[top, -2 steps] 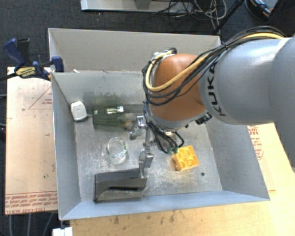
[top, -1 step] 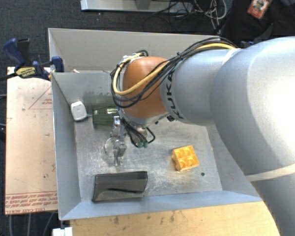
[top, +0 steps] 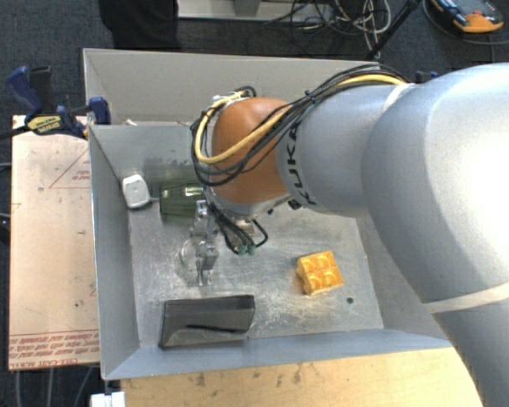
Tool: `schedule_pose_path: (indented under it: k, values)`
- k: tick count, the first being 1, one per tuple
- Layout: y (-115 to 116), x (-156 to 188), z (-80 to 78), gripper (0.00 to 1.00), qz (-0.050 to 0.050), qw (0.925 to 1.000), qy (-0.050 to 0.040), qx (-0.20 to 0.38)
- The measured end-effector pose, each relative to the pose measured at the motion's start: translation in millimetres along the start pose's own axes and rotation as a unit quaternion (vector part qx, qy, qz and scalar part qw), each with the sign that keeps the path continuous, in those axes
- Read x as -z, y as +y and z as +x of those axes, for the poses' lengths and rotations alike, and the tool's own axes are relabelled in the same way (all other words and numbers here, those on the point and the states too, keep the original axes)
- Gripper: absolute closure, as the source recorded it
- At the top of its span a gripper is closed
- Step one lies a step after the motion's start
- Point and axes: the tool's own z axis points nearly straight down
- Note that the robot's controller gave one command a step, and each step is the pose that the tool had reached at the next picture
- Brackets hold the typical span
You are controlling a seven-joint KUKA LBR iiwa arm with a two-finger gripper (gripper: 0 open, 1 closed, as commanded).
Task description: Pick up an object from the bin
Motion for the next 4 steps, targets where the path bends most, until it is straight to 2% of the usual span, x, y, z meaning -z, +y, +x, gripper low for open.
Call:
schedule_pose_path:
  k: [1,2,3,4]
  values:
    - [0.0,0.0,0.0,1.0,0.0,1.0,0.0,0.0]
    - [13.9,0.3,-10.9,1.0,0.002,0.9995,0.0026,-0.03]
    - [32.3,-1.5,-27.9,1.0,0.002,0.9852,0.0081,-0.171]
    - [54.5,-1.5,-28.8,1.0,0.003,0.9738,0.0039,-0.227]
